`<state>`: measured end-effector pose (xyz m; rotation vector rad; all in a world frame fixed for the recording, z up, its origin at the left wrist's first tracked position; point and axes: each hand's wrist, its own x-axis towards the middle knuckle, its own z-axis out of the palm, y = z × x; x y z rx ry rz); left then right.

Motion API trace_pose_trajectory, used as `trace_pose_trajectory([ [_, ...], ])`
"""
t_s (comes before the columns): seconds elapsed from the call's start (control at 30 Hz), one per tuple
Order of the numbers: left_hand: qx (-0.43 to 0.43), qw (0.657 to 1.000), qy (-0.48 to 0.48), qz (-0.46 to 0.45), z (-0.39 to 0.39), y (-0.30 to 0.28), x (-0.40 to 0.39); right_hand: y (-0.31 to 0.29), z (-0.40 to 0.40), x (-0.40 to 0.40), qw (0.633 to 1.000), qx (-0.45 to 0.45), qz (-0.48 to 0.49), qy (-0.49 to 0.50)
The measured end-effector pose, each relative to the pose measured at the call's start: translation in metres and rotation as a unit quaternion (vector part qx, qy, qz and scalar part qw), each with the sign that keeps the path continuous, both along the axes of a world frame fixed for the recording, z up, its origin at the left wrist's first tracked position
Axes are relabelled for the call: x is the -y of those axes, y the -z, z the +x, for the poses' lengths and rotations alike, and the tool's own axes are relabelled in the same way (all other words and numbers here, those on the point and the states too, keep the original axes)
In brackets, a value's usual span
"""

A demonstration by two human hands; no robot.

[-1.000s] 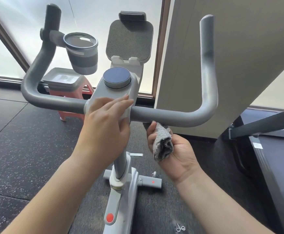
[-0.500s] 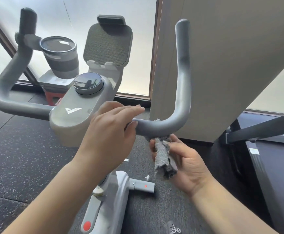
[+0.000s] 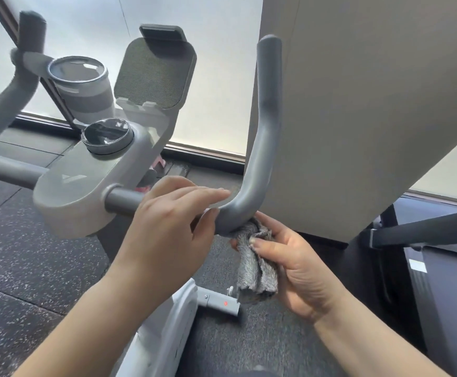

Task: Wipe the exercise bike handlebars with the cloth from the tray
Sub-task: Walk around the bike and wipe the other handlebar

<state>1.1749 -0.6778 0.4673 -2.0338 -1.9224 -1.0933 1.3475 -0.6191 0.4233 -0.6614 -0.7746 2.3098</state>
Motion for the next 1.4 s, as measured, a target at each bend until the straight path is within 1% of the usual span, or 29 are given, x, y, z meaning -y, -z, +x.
trace_pose_trajectory([
  [0.23, -0.004, 0.999, -0.029, -0.011, 0.023, 0.001, -0.003, -0.006, 0.016, -0.030, 1.000, -0.010, 0.025, -0.014],
  [0.3, -0.008, 0.999, -0.042, -0.014, 0.026, 0.001, -0.003, -0.011, 0.016, -0.039, 0.999, 0.000, 0.042, -0.011],
  [0.43, -0.006, 0.997, -0.070, -0.017, 0.031, 0.003, -0.003, -0.013, 0.014, -0.053, 0.998, 0.030, 0.046, 0.002],
  [0.63, -0.003, 0.995, -0.093, -0.023, 0.037, 0.004, 0.000, -0.006, 0.024, -0.060, 0.996, 0.026, 0.035, -0.072],
  [0.7, -0.003, 0.995, -0.096, -0.021, 0.038, 0.003, 0.001, 0.001, 0.028, -0.058, 0.996, 0.026, 0.034, -0.077],
  [0.77, -0.005, 0.995, -0.096, -0.019, 0.040, 0.003, 0.001, 0.006, 0.029, -0.056, 0.996, 0.033, 0.052, -0.064],
  [0.87, -0.004, 0.995, -0.098, -0.016, 0.040, 0.003, 0.002, 0.008, 0.029, -0.055, 0.994, 0.054, 0.093, -0.031],
  [1.0, -0.010, 0.995, -0.096, -0.013, 0.039, 0.005, 0.002, 0.011, 0.033, -0.057, 0.984, 0.090, 0.150, -0.018],
  [1.17, -0.007, 0.996, -0.091, -0.011, 0.038, 0.005, 0.002, 0.012, 0.039, -0.063, 0.977, 0.143, 0.155, -0.021],
  [1.3, -0.002, 0.996, -0.084, -0.010, 0.037, 0.004, 0.002, 0.012, 0.038, -0.062, 0.960, 0.200, 0.192, -0.041],
  [1.4, -0.001, 0.997, -0.081, -0.013, 0.037, 0.004, 0.003, 0.009, 0.034, -0.062, 0.961, 0.184, 0.201, -0.040],
])
